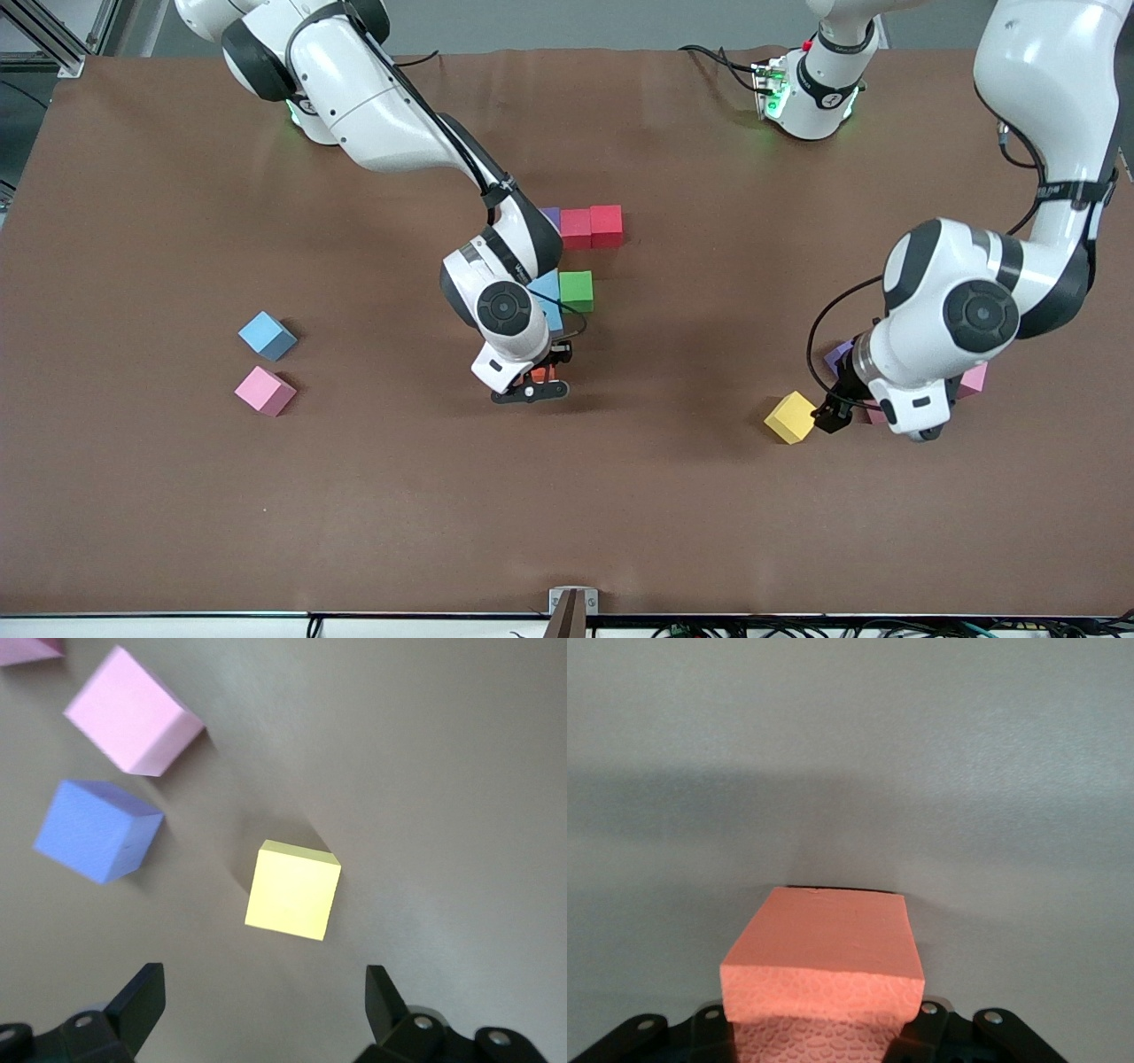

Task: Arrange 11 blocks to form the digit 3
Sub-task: 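Grasp the yellow block with the left gripper while the right gripper retracts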

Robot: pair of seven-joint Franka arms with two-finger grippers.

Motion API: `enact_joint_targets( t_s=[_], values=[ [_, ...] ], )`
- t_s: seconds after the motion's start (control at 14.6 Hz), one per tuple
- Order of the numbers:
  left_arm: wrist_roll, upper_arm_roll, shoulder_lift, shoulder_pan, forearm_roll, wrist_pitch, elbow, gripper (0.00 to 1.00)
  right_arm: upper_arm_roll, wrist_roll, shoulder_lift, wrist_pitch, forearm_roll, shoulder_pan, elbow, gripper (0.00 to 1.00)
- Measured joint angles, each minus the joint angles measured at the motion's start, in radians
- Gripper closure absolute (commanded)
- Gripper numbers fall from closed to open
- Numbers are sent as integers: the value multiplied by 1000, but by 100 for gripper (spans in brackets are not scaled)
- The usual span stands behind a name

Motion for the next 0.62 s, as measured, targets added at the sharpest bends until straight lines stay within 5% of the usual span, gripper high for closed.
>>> enact_joint_targets(
  t_s=[0.62],
  values=[
    [133,46,189,-15,4,51,97,3,22,0,0,-26,0,20,1,69]
  ],
)
